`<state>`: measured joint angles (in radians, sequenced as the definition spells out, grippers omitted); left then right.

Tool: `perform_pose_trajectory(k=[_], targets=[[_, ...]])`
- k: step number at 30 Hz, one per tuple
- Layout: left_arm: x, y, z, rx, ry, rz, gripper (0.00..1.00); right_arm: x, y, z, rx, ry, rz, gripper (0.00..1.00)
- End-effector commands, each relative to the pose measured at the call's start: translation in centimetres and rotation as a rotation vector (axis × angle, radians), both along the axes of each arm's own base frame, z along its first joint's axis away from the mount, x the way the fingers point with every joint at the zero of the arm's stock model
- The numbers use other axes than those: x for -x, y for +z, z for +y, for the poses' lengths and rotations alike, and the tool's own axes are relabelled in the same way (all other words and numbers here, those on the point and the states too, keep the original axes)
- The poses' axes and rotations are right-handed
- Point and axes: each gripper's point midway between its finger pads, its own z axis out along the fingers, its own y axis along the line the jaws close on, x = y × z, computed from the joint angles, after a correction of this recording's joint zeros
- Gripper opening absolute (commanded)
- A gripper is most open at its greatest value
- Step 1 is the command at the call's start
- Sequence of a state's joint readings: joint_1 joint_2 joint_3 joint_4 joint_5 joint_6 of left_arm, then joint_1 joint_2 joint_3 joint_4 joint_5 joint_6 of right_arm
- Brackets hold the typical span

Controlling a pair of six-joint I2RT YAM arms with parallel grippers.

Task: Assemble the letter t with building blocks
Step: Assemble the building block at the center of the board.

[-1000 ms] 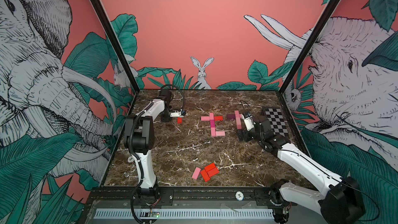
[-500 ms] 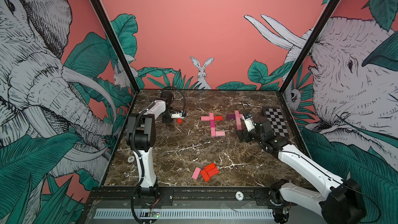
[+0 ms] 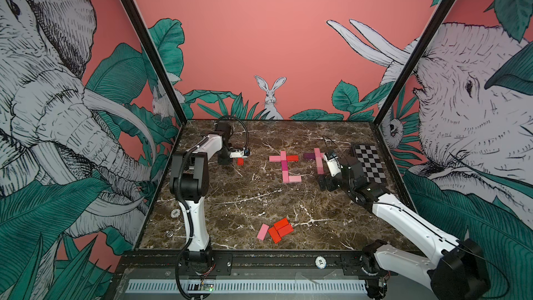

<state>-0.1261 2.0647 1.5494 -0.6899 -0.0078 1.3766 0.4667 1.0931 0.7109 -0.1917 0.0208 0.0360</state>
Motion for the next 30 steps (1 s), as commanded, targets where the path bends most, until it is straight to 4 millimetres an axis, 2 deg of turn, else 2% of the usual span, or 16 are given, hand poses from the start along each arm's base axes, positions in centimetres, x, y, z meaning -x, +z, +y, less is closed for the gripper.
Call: perform_pose_trajectory(k=[1,12,30], targets=[[0.8,-0.7,-0.2,0.023,-0.005,0.034,0.0,-0.2,0.3,0.4,-0.02,0.005,-0.018,0.98],[1.1,-1.2,-0.6,0.036,0.001,0.058,0.22,-0.2,0.3,0.4,-0.025,0.004,-0.02,0.98],[2.1,-1.3,-1.3,0.08,0.002,0.109,0.38,0.0,0.5,0.2,-0.026,0.001,-0.029,0.98]])
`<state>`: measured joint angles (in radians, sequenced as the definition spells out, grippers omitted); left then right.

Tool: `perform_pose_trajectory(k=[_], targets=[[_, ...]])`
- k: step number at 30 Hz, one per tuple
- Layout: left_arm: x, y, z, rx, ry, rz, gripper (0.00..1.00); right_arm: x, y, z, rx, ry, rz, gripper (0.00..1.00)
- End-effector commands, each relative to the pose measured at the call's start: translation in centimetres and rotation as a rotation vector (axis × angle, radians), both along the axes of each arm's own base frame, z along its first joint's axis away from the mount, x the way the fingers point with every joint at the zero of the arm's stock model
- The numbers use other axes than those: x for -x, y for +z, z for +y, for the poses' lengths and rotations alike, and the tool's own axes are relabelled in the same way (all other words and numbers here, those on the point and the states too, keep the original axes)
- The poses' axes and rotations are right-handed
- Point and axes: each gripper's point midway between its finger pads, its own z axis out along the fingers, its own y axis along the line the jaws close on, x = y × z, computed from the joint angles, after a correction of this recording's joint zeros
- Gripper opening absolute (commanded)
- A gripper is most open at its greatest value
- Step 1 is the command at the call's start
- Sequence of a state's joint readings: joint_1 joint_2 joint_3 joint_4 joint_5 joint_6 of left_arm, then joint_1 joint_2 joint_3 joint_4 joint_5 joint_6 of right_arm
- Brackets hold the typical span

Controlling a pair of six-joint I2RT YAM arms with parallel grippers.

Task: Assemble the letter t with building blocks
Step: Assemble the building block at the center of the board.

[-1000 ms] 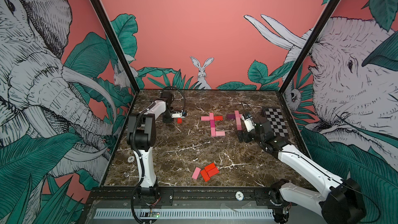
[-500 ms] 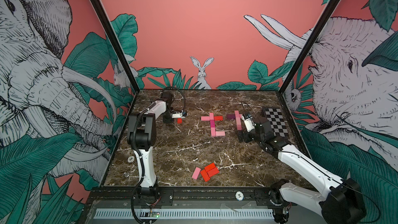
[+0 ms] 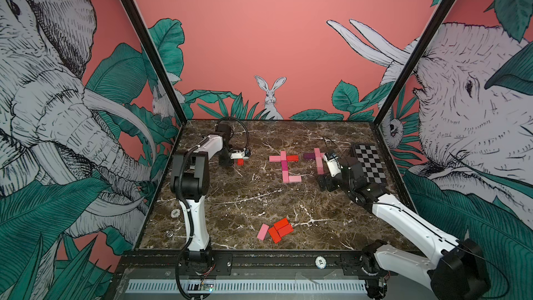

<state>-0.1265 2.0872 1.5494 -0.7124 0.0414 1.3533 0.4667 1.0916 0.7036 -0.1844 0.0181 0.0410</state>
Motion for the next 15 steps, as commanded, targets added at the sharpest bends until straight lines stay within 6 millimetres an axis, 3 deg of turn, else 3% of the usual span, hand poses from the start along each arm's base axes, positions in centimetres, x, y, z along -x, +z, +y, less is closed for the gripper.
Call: perform_pose_trajectory(k=[1,15], targets=[[1.3,-0.2,-0.5,0.031,-0.008,0.057,0.39,-0.1,0.7,0.2,-0.021,0.002,-0.032,0.98],[0.6,-0.9,0.5,-0.023,0.009,0.017,0.41,-0.2,1.0,0.4,-0.019,0.012,-0.036,0.98]])
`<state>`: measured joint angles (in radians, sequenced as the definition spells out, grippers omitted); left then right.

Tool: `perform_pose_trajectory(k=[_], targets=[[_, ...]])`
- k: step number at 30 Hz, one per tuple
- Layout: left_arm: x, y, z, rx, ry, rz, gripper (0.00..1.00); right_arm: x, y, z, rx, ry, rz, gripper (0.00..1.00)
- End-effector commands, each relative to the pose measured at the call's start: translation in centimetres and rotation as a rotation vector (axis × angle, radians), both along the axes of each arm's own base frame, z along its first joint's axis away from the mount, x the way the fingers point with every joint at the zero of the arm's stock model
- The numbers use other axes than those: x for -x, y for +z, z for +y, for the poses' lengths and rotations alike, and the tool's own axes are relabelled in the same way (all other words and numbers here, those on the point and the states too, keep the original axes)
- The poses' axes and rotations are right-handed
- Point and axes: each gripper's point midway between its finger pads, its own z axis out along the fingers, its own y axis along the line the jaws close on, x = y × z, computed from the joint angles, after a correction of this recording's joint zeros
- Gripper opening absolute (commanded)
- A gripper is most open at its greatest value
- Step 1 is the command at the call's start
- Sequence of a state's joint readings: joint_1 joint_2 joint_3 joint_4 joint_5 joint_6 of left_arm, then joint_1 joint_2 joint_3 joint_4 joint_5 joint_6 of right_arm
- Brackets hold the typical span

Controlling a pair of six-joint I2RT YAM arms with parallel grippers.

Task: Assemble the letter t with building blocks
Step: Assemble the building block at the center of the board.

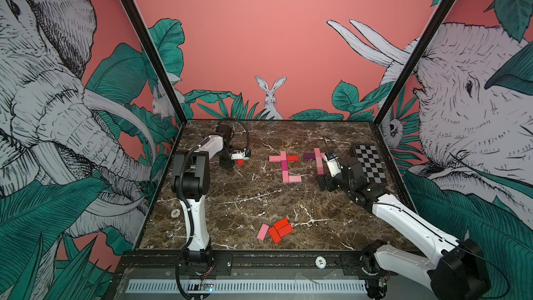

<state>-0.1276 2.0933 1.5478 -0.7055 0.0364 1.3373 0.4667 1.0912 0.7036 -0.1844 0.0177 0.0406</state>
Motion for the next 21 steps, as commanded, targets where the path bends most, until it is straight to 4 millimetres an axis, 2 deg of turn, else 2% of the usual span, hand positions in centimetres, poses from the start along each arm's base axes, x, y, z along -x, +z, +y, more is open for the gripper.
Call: perform_pose_trajectory(k=[1,6,21], targets=[[0.57,-0.67,0.41,-0.021,-0.007,0.014,0.41,-0.18,1.0,0.33,-0.016,0.01,-0.036,0.98],[-0.04,-0.84,0.44,-0.025,-0.001,0.001,0.39,-0.17,1.06,0.34,-0.014,0.011,-0.038,0.98],[0.01,-0.35,-0.04,0.003,-0.004,0.0,0.37,0.15,1.02,0.02,-0.015,0.003,-0.039,0.98]])
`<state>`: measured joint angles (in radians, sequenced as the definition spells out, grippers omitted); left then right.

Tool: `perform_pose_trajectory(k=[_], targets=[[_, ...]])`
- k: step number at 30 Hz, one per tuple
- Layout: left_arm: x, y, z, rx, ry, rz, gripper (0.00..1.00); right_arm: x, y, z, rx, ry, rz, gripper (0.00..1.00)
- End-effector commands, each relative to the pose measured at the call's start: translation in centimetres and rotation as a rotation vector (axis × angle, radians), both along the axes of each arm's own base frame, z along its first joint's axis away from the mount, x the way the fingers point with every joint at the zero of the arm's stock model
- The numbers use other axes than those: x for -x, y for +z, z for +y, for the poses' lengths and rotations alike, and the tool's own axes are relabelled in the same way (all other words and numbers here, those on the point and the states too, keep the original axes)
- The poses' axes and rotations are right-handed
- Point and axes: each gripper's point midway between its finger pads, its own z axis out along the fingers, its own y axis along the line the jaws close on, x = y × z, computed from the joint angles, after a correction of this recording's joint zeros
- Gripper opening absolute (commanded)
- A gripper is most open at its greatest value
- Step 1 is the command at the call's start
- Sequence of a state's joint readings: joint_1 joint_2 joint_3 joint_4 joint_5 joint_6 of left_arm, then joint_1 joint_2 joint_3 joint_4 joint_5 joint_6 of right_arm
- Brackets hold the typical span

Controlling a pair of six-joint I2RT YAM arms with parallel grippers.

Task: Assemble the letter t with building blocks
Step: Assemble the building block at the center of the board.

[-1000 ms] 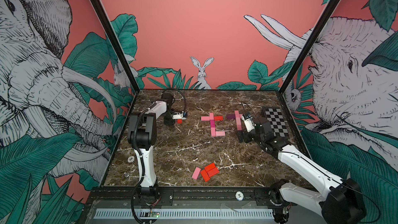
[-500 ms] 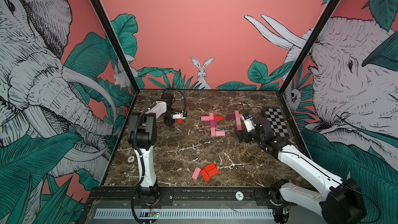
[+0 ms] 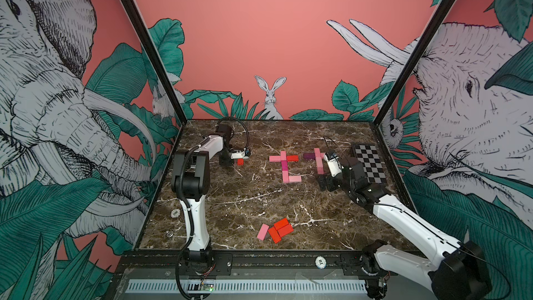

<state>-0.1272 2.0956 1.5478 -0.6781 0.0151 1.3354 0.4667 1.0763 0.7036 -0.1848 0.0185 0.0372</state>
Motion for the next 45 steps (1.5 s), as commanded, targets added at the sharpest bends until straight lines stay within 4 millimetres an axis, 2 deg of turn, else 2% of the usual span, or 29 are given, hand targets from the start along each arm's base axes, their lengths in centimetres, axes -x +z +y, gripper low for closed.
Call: perform_pose_trajectory(k=[1,45], targets=[[0.7,-0.3,-0.3,0.022,-0.009,0.026,0.37,0.1,0.6,0.1,-0.011,0.003,-0.025,0.98],[1.2,0.6,-1.7,0.052,-0.044,0.035,0.35,0.2,0.2,0.2,-0.017,0.005,-0.019,0.98]])
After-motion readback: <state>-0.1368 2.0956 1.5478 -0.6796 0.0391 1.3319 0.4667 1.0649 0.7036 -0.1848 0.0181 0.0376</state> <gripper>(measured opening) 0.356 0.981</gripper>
